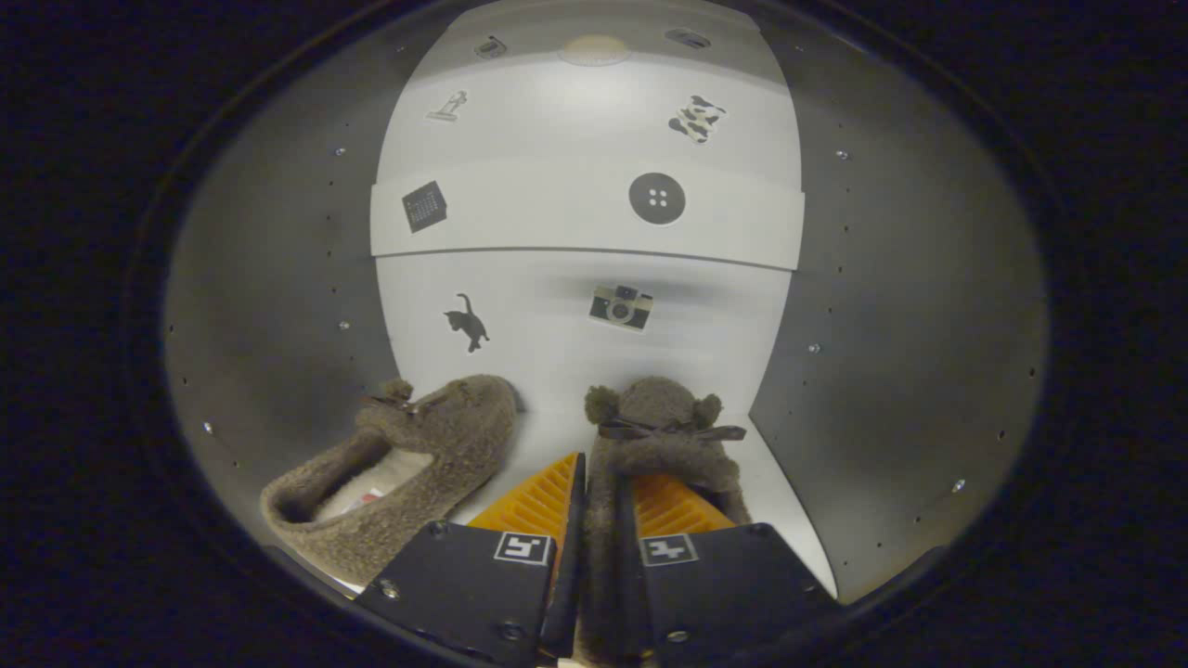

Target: Open the shoe cabinet door, grab the shoes and put them into the shoe cabinet, then close the shoe cabinet door.

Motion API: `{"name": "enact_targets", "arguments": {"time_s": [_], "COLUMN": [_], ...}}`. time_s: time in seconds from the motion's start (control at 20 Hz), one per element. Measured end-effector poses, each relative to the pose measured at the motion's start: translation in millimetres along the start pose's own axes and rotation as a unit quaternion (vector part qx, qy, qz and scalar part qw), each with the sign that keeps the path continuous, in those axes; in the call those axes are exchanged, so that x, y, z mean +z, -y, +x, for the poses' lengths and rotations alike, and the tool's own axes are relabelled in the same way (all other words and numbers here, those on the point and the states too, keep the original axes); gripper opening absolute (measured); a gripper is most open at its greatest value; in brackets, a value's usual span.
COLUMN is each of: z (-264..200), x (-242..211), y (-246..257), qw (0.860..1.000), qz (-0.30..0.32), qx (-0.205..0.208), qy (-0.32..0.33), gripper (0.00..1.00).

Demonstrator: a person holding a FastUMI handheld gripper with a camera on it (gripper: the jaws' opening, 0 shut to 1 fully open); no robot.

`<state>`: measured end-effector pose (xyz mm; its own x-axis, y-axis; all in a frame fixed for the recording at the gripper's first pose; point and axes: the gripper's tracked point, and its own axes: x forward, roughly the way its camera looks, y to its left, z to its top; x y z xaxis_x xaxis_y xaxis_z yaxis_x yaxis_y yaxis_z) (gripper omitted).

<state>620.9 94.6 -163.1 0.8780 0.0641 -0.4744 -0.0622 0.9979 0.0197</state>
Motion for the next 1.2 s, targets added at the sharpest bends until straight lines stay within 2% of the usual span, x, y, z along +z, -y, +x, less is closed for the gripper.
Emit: {"name": "enact_targets", "arguments": {"time_s": [0.05, 0.35, 0.45, 0.6, 0.8, 0.95, 1.0, 1.15, 1.2], "z": [-4, -39, -61, -98, -148, -189, -201, -240, -253], "x": [-1, -8, -9, -11, -23, -35, -40, -56, -63], "y": [-1, 11, 14, 15, 16, -2, -7, -3, -3], "qw": [1.000, 0.999, 0.999, 0.999, 0.998, 0.998, 0.998, 0.997, 0.997], "qz": [0.001, -0.024, -0.034, -0.026, -0.033, -0.020, -0.019, -0.013, -0.011], "qx": [-0.001, -0.035, -0.042, -0.037, -0.029, 0.007, 0.018, 0.015, 0.015], "qy": [-0.003, -0.001, 0.010, 0.029, 0.049, 0.063, 0.064, 0.073, 0.076], "gripper": [0.28, 0.68, 0.69, 0.83, 0.87, 0.87, 0.90, 0.99, 0.99]}}
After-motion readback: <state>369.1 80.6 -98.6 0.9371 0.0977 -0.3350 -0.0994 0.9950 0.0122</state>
